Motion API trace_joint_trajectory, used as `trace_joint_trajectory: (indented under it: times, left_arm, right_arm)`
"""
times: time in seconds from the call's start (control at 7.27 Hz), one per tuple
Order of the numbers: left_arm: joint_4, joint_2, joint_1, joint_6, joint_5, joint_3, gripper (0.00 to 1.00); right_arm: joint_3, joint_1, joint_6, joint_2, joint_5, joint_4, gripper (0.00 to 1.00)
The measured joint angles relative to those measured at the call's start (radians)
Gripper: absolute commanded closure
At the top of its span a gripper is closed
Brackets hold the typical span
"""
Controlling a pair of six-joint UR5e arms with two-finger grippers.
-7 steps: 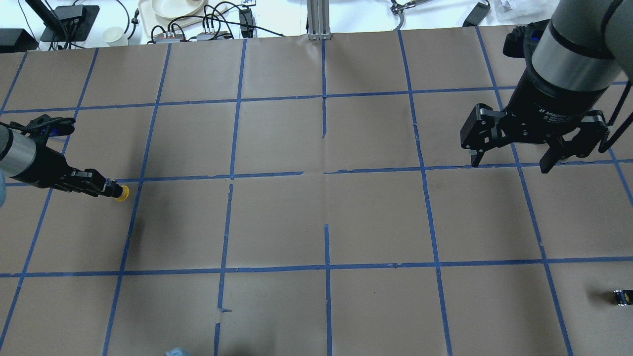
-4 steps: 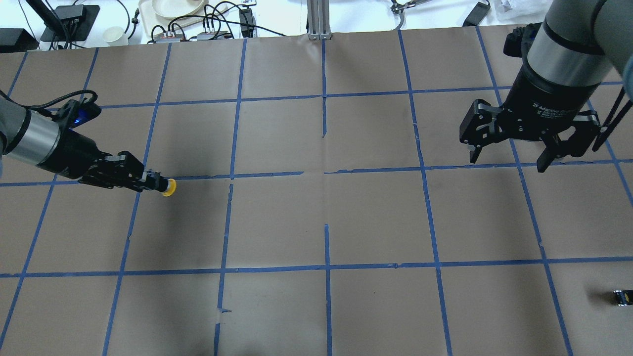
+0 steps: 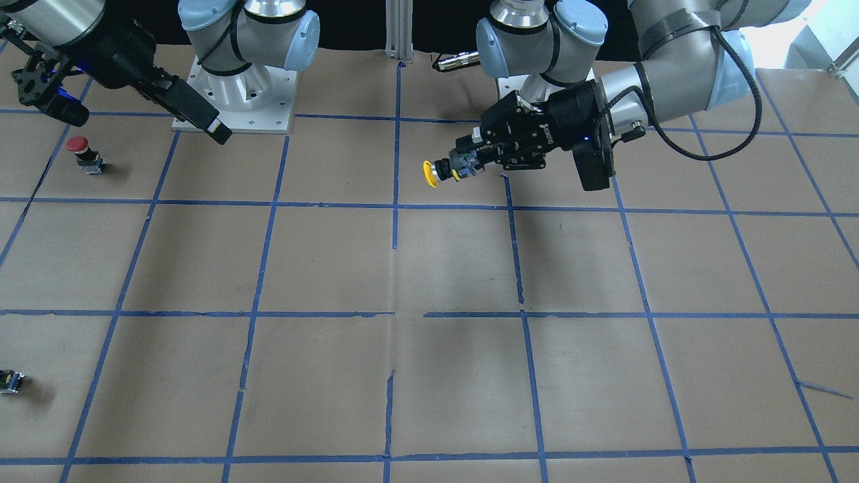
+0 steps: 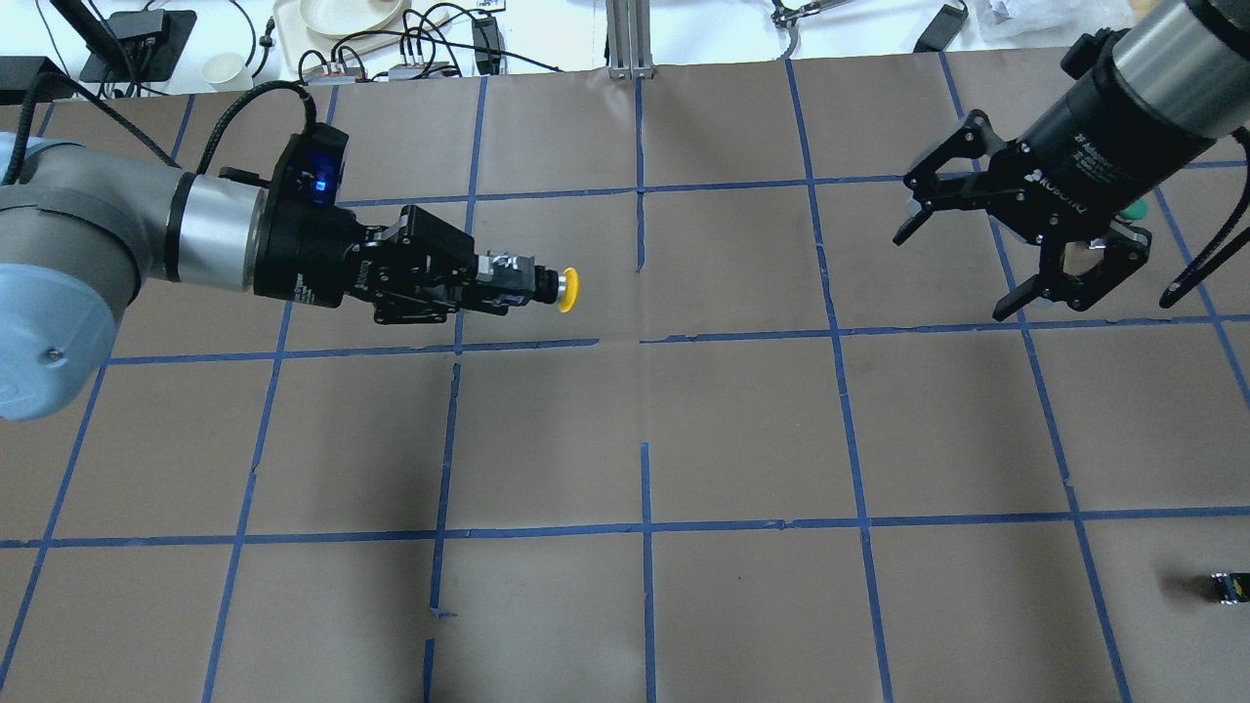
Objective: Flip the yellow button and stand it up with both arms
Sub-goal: 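Lift the yellow button with the left gripper toward the right gripper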
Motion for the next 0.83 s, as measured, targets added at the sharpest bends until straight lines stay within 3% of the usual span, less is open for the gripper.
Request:
trace_joint_trajectory:
  times: [0.41, 0.83]
  left_arm:
    - [0.022, 0.045, -0.1, -0.101, -0.29, 0.0, 0.9]
    - [0.056, 0.06, -0.137, -0.158, -0.397, 0.002, 0.91]
  right_arm:
    - [-0.001, -0.006, 0.104, -0.011, 0.301, 0.0, 0.0]
    - [0.003, -0.006, 0.157, -0.027, 0.514, 0.001, 0.0]
